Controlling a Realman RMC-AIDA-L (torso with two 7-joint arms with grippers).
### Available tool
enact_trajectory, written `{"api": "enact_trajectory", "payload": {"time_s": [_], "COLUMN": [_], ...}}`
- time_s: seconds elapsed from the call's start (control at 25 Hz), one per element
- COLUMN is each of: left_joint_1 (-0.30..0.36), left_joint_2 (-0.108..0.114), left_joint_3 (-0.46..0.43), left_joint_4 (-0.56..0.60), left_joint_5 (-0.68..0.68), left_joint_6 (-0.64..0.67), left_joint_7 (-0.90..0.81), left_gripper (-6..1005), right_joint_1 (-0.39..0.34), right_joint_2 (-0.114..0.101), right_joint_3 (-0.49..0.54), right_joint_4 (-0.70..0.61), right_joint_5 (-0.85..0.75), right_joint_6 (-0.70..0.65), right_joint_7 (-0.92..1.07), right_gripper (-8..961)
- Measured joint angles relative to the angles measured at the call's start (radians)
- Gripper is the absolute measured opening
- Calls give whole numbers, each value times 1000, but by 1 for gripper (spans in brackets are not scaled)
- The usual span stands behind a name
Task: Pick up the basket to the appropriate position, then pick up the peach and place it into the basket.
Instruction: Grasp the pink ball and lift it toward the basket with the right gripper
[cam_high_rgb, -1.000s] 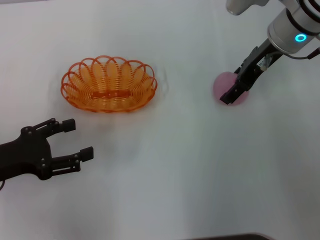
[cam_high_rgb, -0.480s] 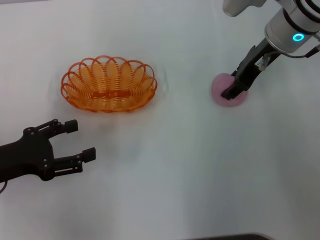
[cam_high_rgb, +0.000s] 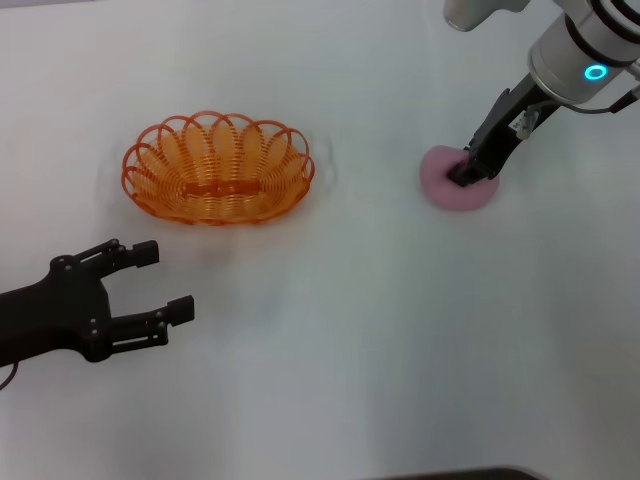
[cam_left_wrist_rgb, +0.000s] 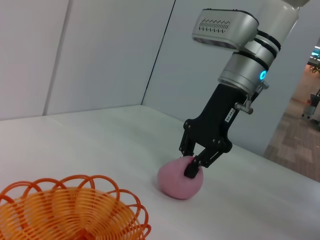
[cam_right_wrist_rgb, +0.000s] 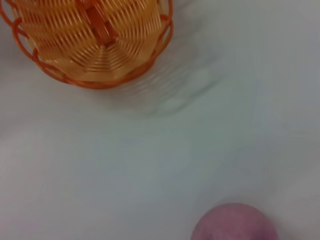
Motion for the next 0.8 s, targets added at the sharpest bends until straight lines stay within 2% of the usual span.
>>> {"api": "enact_trajectory", "payload": {"time_s": [0.2, 0.8], "left_joint_1": [0, -2], "left_joint_2": [0, 2], "left_joint_3": [0, 0], "left_joint_4": [0, 0], "left_joint_5": [1, 2], "left_joint_6": [1, 9], "left_joint_7": [0, -1], "left_gripper": [908, 908], "right_joint_1": [0, 0], "right_joint_2": [0, -2], "right_joint_3": [0, -2], "right_joint_4": [0, -1], "right_joint_5": [0, 0], "right_joint_6": [-2, -5], "right_joint_7": [1, 3], "right_gripper": [203, 74]}}
